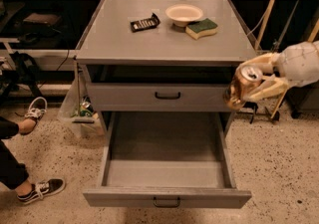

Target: Place orange can into middle drawer

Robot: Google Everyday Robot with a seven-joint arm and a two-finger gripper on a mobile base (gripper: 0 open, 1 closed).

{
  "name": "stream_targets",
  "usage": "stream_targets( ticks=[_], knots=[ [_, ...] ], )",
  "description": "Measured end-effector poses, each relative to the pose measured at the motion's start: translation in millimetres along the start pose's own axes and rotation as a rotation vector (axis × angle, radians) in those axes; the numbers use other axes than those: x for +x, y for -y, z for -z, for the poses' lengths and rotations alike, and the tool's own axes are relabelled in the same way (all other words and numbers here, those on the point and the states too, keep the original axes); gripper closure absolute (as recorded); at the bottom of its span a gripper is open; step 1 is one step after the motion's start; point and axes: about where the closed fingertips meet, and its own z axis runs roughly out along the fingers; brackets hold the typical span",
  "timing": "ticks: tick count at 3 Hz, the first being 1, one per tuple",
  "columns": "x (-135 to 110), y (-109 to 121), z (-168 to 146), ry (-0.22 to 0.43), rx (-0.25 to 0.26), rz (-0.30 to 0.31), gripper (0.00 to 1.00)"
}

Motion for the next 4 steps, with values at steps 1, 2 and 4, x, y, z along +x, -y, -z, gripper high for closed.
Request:
stream_targets(
  ticks=[1,2,4],
  knots=[
    [3.2,-9.7,-13.3,0.011,-0.037,0.006,1.00],
    [2.9,-8.1,-12.5,0.009,-0.033,0.006,1.00],
    [136.5,-40.9,-73.0,-0.012,-0.094,-0.003,1.00]
  ],
)
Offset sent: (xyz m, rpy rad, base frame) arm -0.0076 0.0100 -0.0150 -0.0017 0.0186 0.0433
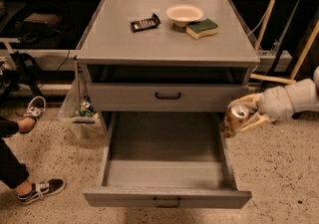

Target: Place orange can into middle drawer

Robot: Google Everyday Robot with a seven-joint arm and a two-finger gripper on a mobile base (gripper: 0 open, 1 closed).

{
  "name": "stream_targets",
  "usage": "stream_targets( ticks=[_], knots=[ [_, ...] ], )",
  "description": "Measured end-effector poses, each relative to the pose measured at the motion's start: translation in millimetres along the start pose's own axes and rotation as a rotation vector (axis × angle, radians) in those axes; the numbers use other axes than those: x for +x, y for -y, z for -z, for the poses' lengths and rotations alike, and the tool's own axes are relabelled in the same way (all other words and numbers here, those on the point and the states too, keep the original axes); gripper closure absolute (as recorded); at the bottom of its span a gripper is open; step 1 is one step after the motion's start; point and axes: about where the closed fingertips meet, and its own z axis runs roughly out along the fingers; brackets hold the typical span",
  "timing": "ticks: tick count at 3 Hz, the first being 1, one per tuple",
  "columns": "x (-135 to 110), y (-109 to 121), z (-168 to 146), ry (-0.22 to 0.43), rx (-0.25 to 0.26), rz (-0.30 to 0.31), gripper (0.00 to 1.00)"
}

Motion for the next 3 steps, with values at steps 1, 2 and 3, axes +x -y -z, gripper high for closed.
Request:
stream_targets(
  ticks=[1,2,3],
  knots=[
    [73.2,-22.2,-39.9,-0.005,0.048,-0.047,1.00],
    [73.2,-22.2,-40.0,-0.005,0.048,-0.047,1.00],
    [94.5,-27.6,-64.3,0.081,0.012,-0.090,1.00]
  ],
)
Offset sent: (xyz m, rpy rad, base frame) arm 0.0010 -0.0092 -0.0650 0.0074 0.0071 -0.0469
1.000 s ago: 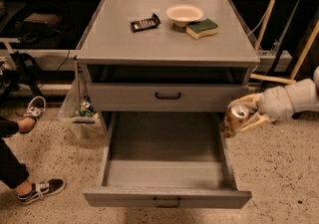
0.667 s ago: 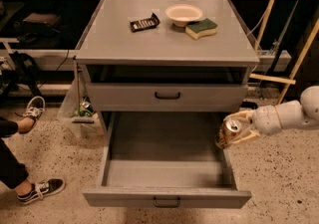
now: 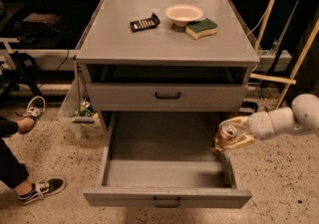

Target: Place orange can into middle drawer

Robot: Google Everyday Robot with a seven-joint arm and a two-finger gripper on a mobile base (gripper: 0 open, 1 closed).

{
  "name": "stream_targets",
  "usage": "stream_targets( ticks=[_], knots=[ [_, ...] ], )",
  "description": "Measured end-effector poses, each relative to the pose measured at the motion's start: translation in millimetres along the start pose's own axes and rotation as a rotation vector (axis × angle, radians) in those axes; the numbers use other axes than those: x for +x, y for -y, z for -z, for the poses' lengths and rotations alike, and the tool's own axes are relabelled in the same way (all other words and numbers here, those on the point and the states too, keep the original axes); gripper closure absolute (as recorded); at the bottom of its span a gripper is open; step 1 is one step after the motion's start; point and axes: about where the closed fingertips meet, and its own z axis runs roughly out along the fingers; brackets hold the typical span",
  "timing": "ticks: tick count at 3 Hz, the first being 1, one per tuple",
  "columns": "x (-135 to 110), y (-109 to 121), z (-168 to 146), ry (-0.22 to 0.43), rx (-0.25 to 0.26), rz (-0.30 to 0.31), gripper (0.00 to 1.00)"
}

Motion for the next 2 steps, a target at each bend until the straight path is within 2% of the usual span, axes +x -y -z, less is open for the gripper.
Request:
stream_targets(
  ticks=[1,2],
  knots=[
    [23.9,-11.9,-44.4,0.122,-0.038,-0.020,1.00],
    [27.7,-34.6,-106.1,0.222,-0.076,-0.016,1.00]
  ],
)
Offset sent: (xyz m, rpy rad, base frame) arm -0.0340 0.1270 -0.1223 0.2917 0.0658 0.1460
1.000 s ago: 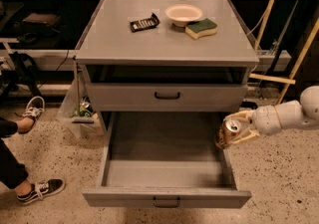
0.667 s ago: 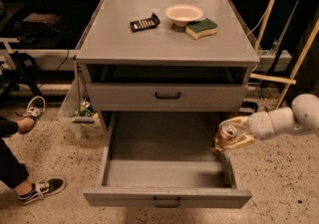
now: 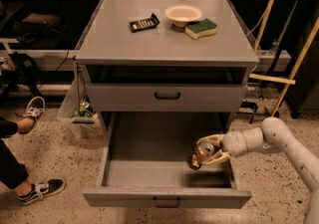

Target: Place orange can into middle drawer

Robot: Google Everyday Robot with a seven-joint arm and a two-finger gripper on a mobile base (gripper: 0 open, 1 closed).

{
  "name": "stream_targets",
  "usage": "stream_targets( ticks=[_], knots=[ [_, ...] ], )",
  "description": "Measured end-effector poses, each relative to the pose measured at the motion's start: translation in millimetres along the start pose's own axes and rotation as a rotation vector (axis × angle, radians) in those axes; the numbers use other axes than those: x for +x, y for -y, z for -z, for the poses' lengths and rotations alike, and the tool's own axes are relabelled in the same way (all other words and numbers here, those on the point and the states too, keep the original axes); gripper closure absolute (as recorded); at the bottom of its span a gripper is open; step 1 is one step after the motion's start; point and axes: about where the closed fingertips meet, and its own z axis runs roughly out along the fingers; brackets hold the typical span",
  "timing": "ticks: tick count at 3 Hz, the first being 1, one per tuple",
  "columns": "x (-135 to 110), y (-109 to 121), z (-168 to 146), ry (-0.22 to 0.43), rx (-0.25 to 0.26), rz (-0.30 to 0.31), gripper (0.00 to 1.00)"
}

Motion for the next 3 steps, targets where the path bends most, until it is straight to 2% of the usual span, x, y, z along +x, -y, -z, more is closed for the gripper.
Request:
stream_targets(
  ticks=[1,2,3],
  knots=[
    [0.0,0.0,0.0,0.000,0.000,0.000,1.00],
    [7.5,0.8,-7.5,-0.041,0.047,-0.014,1.00],
    [-9.6,-9.4,1.4,-0.156,0.141,0.016,1.00]
  ],
)
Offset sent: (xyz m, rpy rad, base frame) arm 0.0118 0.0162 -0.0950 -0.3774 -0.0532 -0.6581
